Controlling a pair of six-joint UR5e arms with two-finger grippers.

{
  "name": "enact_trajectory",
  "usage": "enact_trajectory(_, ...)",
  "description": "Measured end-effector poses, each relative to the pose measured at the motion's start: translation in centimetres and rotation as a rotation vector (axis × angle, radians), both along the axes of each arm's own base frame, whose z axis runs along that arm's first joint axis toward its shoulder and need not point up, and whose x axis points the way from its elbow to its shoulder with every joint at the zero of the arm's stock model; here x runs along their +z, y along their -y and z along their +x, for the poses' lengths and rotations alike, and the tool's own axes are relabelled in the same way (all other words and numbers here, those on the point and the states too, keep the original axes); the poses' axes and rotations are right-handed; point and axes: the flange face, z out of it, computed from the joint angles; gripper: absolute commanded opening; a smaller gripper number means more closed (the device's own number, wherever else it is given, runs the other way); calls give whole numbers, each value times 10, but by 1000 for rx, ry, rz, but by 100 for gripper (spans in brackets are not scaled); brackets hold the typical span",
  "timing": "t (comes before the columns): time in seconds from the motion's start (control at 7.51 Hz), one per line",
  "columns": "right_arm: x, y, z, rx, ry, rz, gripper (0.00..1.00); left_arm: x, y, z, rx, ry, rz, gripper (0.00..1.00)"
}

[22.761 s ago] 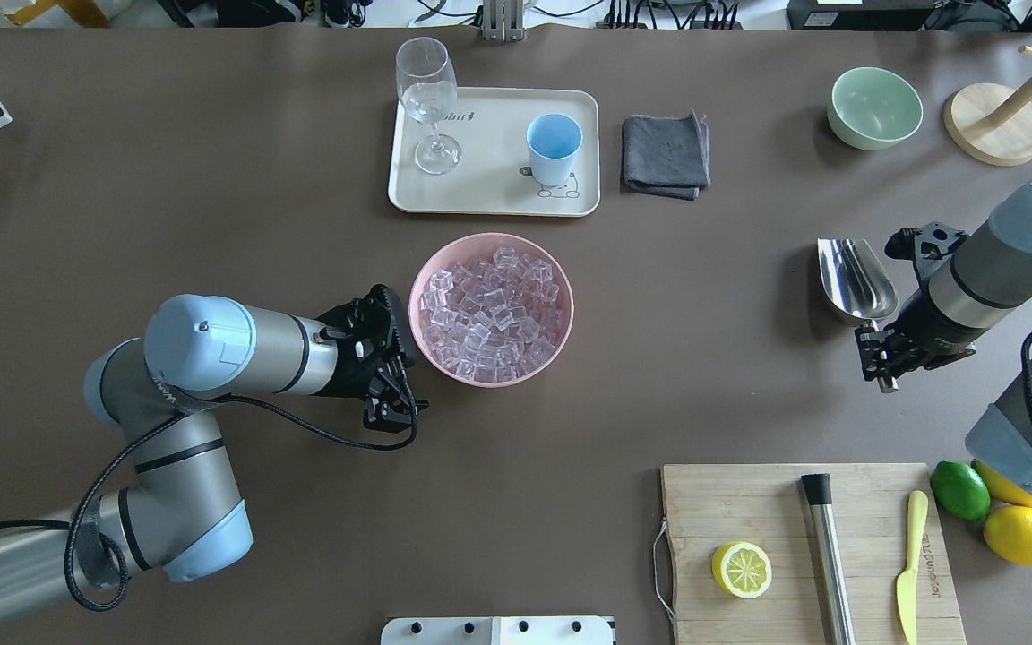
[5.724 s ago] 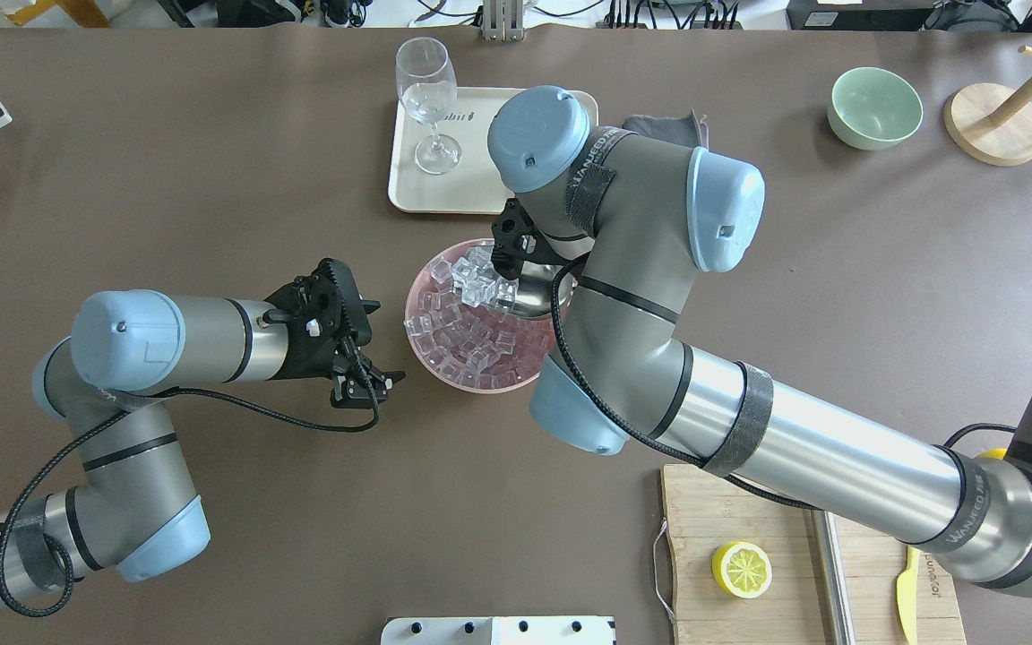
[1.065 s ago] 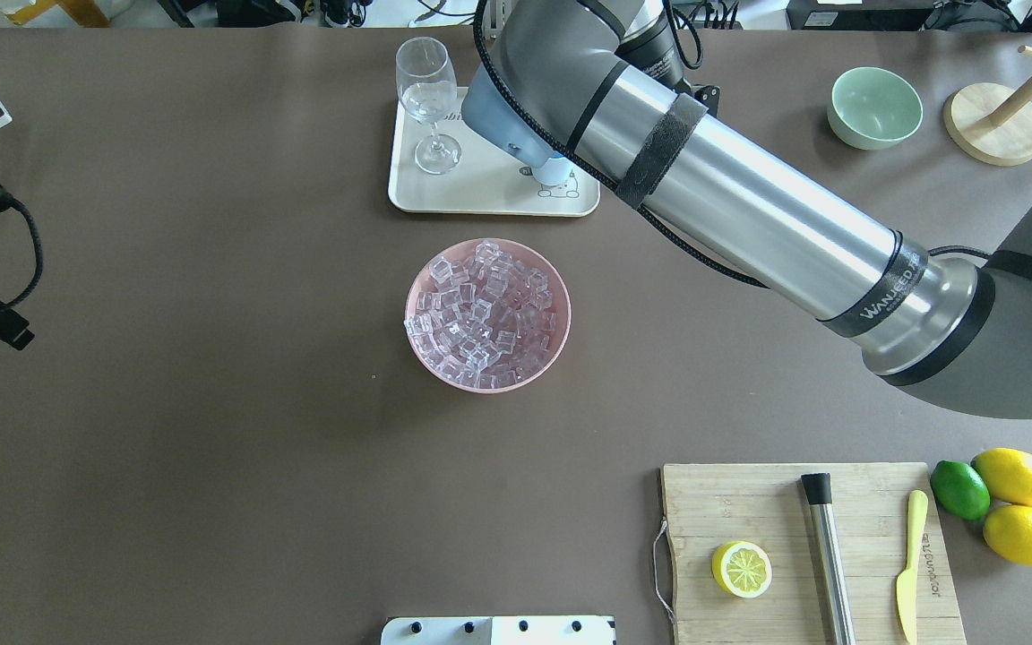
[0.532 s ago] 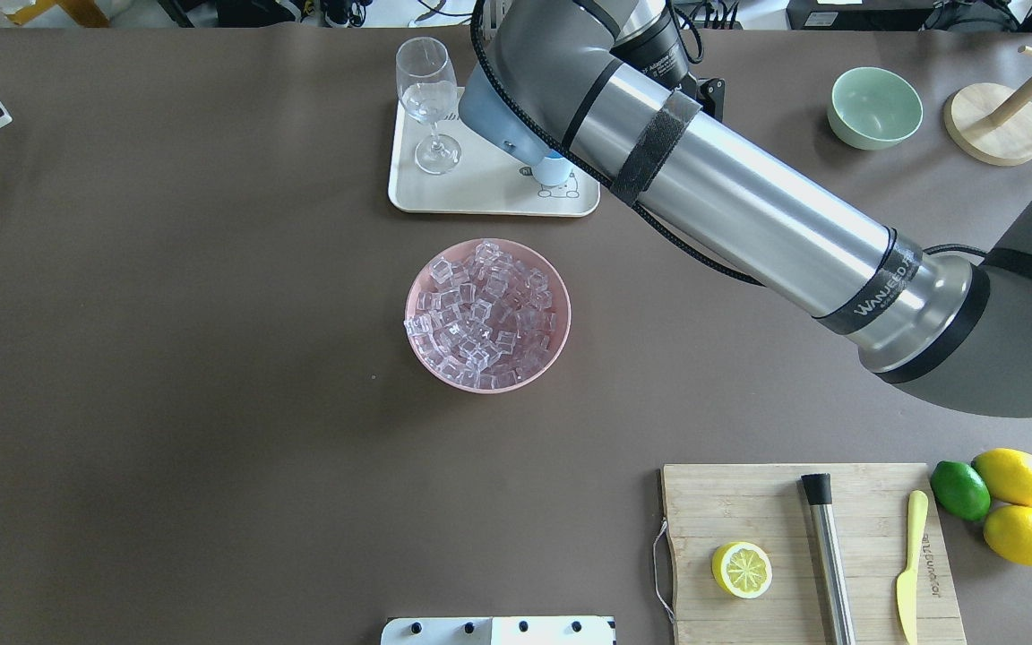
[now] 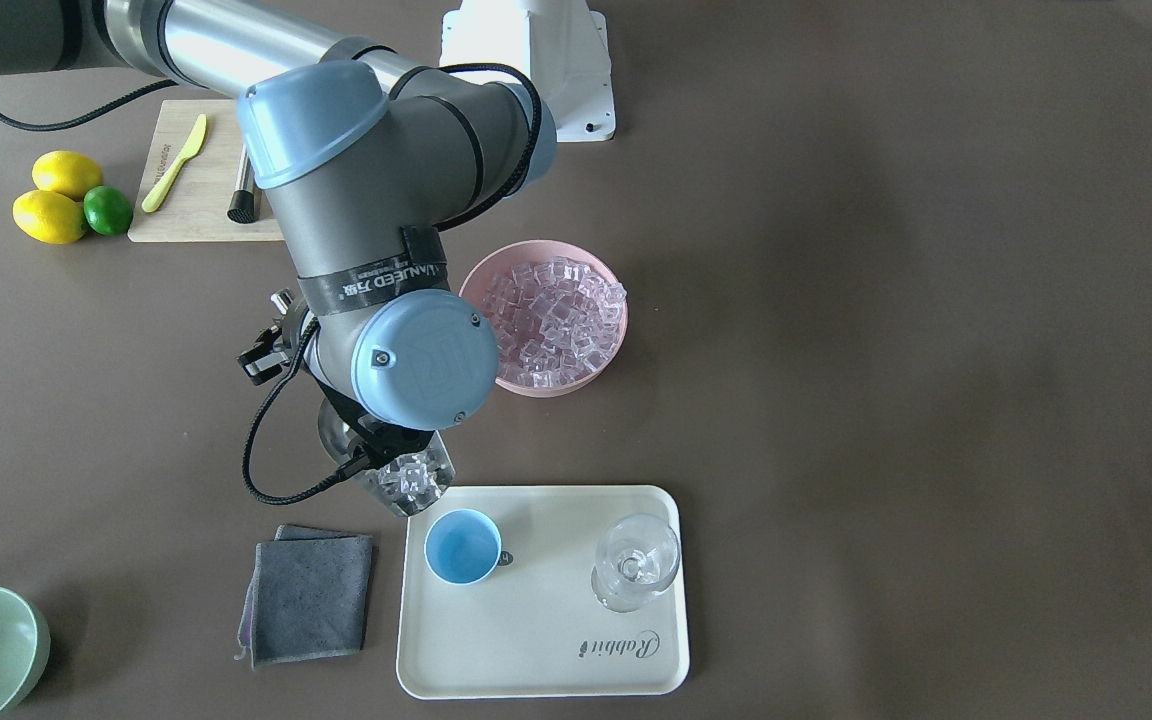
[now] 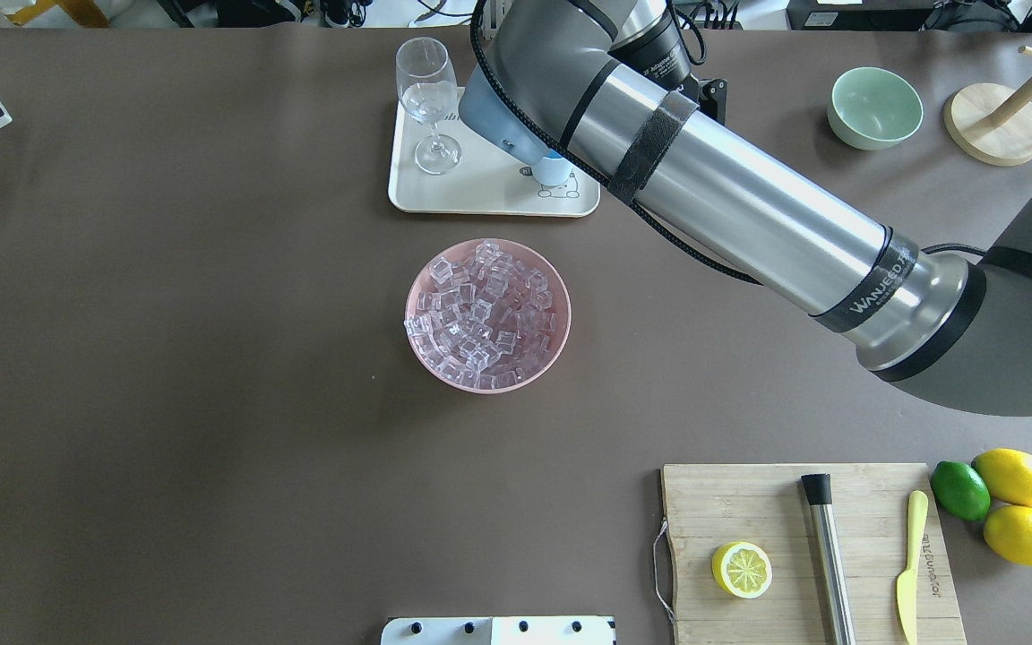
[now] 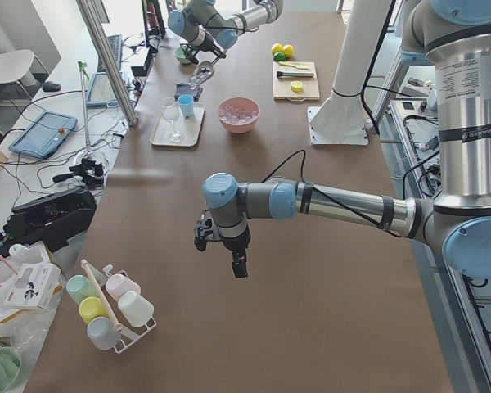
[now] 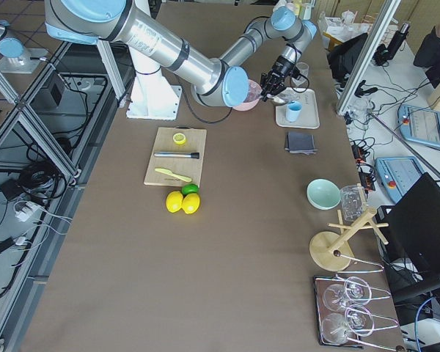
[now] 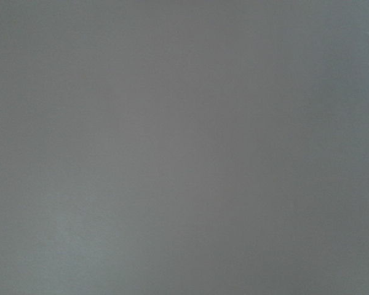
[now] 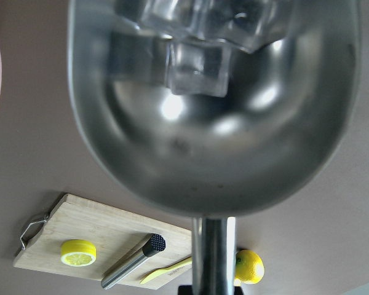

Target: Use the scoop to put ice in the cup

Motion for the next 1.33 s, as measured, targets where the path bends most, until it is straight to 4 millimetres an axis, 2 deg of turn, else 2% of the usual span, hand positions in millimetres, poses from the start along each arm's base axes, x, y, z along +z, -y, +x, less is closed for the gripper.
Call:
enact_trajectory(0.4, -16, 2, -3, -1, 4, 5, 0, 63, -9, -66, 67, -33, 64, 98)
enact_trajectory(0.8, -21, 4, -5, -2, 1, 2, 0, 115, -17, -97, 29, -33, 134, 98)
enact_trajectory(1.06, -16, 5, -6, -2, -7, -4, 0, 130, -21, -104, 13, -30, 154, 98)
enact_trajectory(1.33, -13, 6, -6, -3, -13, -10, 0, 129, -20, -106, 10, -29, 159, 98)
